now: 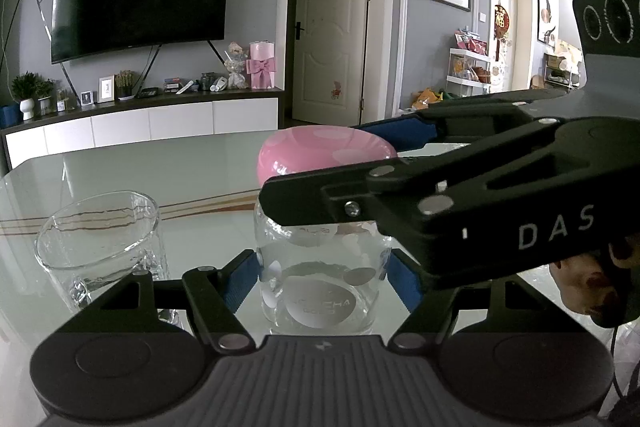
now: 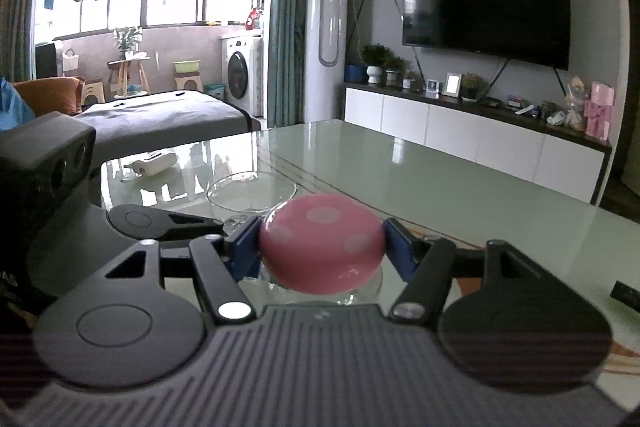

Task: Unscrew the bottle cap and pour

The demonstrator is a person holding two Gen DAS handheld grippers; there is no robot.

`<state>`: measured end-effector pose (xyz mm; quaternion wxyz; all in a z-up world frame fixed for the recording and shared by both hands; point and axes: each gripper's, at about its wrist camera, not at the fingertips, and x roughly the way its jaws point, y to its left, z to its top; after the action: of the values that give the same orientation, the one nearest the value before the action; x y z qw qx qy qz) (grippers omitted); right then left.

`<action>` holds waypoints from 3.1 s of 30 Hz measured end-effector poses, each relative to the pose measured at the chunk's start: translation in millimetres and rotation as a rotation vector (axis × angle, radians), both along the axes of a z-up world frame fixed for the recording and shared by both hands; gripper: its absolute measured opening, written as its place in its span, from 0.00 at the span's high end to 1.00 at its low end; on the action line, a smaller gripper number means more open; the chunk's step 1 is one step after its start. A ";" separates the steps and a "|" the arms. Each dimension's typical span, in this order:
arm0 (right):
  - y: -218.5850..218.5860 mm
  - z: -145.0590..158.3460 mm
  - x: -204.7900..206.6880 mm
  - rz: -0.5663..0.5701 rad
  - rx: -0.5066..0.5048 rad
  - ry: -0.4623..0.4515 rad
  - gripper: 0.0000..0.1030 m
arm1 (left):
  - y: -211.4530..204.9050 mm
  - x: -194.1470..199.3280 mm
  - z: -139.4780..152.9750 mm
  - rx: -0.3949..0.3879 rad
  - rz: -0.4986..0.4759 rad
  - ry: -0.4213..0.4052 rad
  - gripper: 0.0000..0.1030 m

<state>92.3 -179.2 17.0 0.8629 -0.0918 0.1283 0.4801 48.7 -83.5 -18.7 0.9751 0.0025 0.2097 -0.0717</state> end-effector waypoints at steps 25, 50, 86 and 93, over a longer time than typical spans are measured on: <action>17.8 -3.7 -26.2 -0.266 0.009 -0.013 0.11 | 4.9 -1.6 -1.7 -0.008 0.001 -0.004 0.17; 36.6 -4.5 -24.2 -0.351 -0.022 -0.007 0.35 | 7.9 -0.6 -0.8 -0.009 -0.002 -0.004 0.28; 24.1 7.9 -10.1 -0.154 -0.067 -0.008 0.36 | 10.7 2.1 -1.0 -0.011 -0.006 -0.001 0.28; 21.6 8.6 -7.6 -0.132 -0.071 -0.007 0.36 | 10.5 1.9 -1.1 -0.011 -0.006 -0.001 0.28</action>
<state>84.7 -157.6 25.6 0.8894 -0.1153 0.1482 0.4168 50.6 -73.0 -19.8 0.9750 -0.0020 0.2090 -0.0755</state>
